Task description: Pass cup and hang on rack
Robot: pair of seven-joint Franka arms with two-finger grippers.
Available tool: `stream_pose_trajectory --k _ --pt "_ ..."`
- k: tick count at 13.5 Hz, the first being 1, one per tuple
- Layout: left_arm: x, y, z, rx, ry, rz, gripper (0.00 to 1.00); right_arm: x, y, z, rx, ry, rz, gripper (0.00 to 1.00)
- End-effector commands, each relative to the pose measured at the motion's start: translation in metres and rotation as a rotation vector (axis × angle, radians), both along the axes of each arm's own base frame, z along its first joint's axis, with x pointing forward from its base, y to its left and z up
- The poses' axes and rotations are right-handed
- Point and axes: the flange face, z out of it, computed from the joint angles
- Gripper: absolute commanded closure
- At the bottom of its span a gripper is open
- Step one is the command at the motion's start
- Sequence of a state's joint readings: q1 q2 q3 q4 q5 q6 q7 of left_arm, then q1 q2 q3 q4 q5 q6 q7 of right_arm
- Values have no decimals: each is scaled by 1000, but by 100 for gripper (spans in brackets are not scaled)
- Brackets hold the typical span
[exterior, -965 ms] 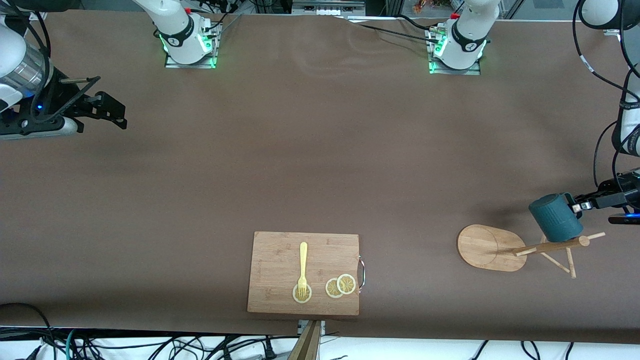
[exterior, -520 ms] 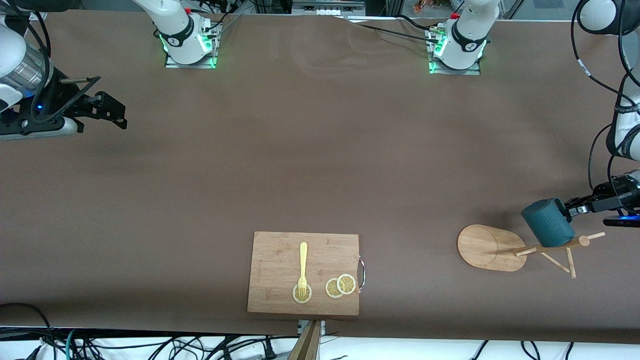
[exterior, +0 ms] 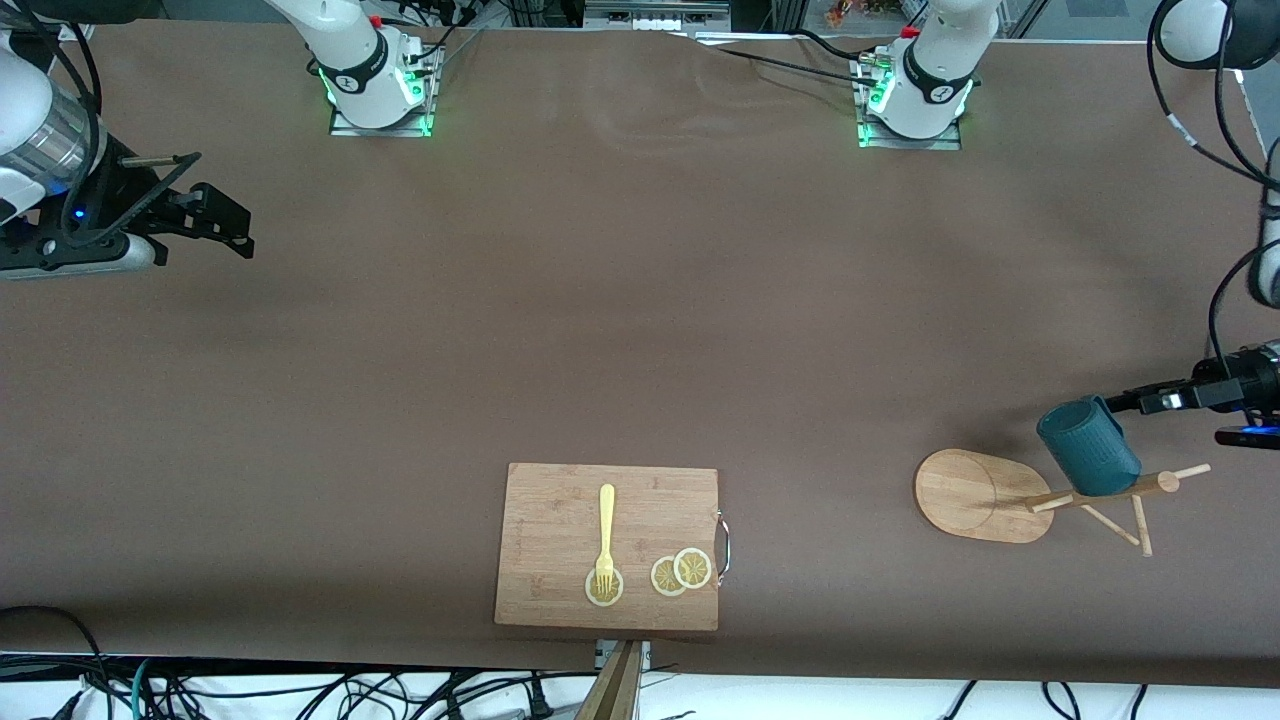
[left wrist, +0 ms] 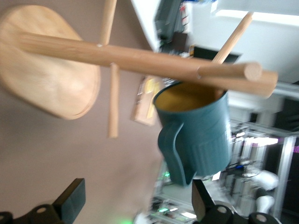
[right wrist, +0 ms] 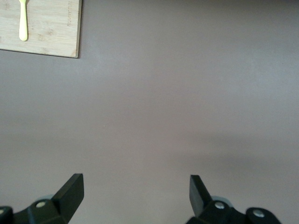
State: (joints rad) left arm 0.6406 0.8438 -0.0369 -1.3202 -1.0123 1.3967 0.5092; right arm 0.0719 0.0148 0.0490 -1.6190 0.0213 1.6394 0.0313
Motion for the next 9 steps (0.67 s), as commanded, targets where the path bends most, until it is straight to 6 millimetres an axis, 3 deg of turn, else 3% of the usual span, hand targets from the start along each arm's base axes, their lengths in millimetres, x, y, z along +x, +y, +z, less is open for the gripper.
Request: stream_pose_trajectory --k 1,5,9 --pt "8 -13 70 277 -5 -146 0 1 2 6 0 1 9 0" --pt "18 -69 165 754 31 -374 0 1 1 6 0 1 7 0" --pt "39 -194 221 1073 50 -563 0 1 2 6 0 1 7 0"
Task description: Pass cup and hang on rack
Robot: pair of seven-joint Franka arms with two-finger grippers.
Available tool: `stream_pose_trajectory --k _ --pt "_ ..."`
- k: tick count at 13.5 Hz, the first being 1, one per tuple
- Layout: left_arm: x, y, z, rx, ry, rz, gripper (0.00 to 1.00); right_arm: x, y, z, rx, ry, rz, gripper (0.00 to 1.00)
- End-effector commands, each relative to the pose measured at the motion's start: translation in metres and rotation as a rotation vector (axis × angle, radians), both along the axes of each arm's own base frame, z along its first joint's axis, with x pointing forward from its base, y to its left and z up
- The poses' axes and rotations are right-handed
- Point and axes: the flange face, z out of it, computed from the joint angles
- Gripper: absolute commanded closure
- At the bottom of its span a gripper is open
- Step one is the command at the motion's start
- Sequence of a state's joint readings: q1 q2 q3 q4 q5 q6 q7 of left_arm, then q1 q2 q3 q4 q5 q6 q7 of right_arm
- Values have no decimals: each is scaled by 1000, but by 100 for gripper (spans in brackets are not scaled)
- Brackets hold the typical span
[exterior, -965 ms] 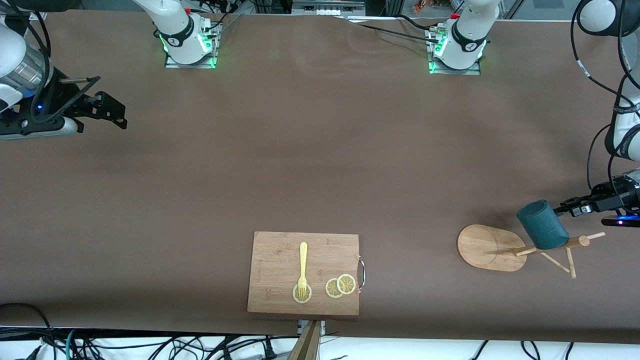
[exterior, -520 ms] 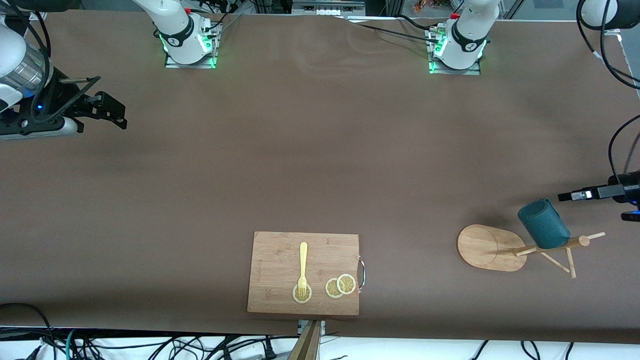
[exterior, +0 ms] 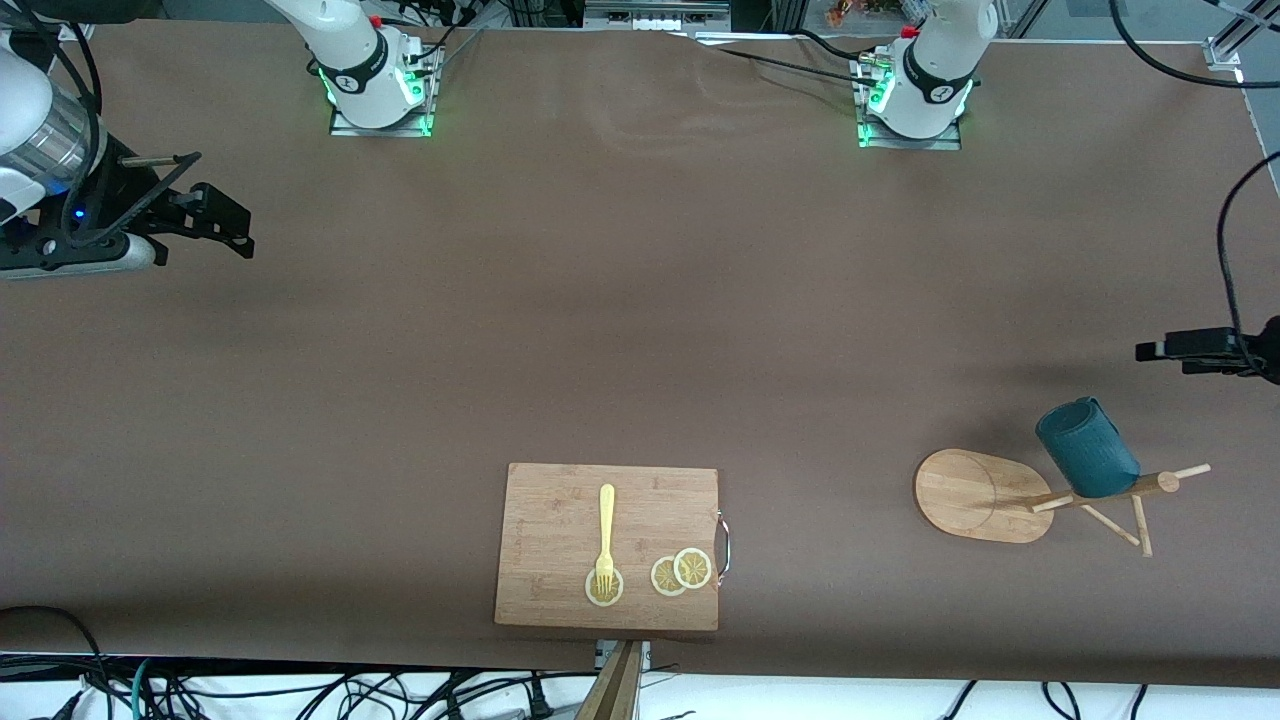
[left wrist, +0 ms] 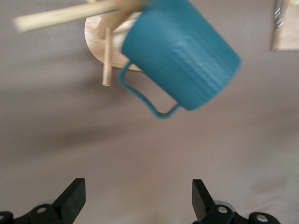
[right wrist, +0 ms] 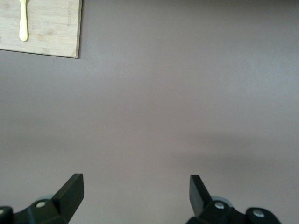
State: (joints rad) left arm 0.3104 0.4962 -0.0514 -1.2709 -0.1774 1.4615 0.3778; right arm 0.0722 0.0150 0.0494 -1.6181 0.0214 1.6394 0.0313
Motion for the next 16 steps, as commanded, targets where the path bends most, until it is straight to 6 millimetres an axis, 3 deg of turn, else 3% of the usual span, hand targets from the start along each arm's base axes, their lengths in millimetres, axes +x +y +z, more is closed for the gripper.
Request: stream_pose_trajectory --k 1,4,5,7,9,11,14,16 --pt "6 -80 23 182 -4 -82 0 1 2 5 0 2 7 0" --pt "4 -158 47 305 -34 -131 0 1 1 5 0 2 5 0" --pt "-1 -172 63 317 -55 -127 0 1 2 5 0 2 7 0" --pt "-18 -173 85 325 -76 -110 0 1 1 5 0 2 5 0" --pt "-34 -189 106 334 -102 -90 0 1 2 5 0 2 8 0" --pt "-56 -196 111 336 -158 -87 0 1 2 5 0 3 7 0" --pt "-68 -189 128 327 -261 -42 0 1 1 5 0 3 7 0" --pt "-80 -207 139 343 -246 43 0 1 1 5 0 3 7 0"
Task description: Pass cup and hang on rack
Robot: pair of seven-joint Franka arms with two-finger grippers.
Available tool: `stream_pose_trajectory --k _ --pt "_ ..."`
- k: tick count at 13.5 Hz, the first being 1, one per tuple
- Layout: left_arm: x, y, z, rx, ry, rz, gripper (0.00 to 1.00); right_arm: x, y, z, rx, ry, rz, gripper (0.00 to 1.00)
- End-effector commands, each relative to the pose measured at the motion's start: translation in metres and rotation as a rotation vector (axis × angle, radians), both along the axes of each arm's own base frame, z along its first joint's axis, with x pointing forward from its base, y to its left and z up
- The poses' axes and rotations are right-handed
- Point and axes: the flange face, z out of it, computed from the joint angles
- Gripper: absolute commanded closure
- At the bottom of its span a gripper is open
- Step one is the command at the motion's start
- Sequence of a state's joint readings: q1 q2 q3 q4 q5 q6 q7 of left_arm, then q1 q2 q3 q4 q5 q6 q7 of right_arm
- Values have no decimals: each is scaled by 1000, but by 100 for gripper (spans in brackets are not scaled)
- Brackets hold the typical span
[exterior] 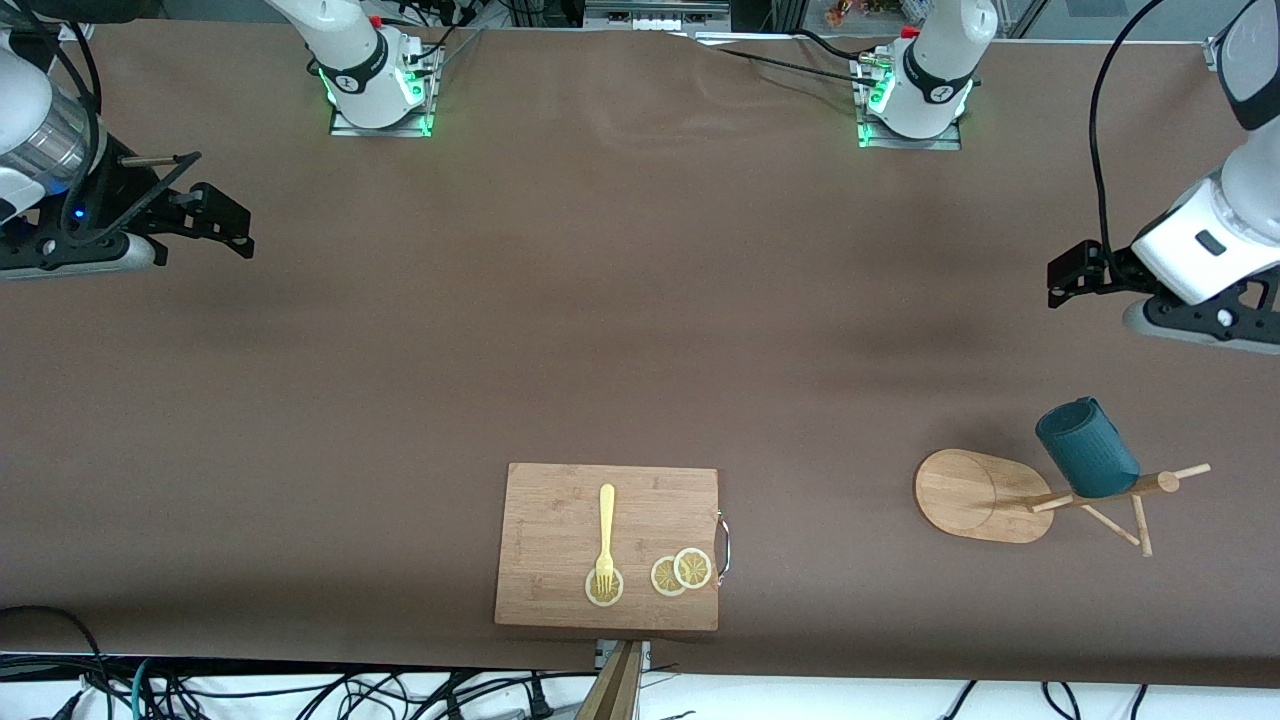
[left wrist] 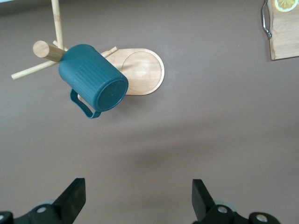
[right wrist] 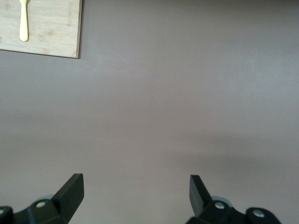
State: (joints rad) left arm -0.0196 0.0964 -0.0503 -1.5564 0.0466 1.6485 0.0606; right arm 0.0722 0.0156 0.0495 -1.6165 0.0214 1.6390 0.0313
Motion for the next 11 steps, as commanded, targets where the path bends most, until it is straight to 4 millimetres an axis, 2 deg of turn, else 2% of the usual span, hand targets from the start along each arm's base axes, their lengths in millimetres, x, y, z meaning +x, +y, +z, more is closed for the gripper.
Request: stream_pose_trajectory --k 1,2,4,5,8,11 --pt "-22 -21 12 26 -28 121 0 1 1 5 0 4 8 0" --pt "-24 -31 15 26 -37 92 0 1 1 5 0 4 8 0" --pt "-26 -28 10 14 -39 95 0 1 1 5 0 4 8 0" --pt "-25 -15 8 6 -54 109 0 1 1 5 0 4 7 0" --pt "-24 5 0 -64 -35 78 0 1 1 5 0 4 7 0" --pt "-25 5 2 -63 -36 80 0 1 1 5 0 4 7 0"
